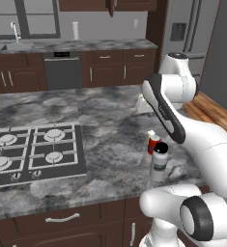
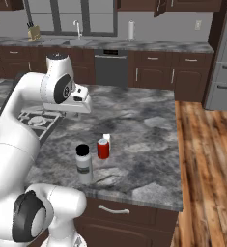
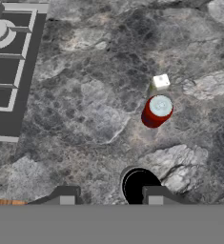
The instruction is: Pick the water bottle, boxed drink, can from the counter and place them in the open cabinet.
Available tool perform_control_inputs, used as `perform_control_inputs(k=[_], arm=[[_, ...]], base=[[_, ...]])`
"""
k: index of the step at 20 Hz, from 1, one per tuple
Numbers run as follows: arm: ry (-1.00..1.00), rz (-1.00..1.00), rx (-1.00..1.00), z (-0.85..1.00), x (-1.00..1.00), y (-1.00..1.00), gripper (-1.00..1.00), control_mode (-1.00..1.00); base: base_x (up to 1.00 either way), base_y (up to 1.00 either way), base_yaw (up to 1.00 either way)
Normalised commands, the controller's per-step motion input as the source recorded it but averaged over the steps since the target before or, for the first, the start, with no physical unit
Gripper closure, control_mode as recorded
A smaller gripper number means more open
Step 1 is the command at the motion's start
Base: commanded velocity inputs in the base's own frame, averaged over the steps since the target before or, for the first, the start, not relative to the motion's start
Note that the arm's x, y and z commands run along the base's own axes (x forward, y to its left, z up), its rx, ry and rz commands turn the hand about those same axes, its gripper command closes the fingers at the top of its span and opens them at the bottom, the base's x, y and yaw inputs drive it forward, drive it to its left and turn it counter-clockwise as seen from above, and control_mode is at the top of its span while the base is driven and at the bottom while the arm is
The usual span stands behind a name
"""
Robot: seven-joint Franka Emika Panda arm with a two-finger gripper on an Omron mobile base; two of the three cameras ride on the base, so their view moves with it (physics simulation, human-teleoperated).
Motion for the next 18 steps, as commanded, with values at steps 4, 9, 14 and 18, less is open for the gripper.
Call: perform_control_inputs(k=[4,9,14,18], arm=[[0.0,0.0,-0.01,-0.27,-0.01,0.0,-1.0,-1.0],[-0.12,0.0,-0.03,-0.25,0.0,0.0,-1.0,-1.0],[-0.21,0.05,0.0,-0.04,-0.19,-0.12,-1.0,-1.0],[-0.06,0.12,0.0,-0.01,-0.26,-0.13,-1.0,-1.0]], base=[[0.0,0.0,0.0],[0.0,0.0,0.0],[0.0,0.0,0.0],[0.0,0.0,0.0]])
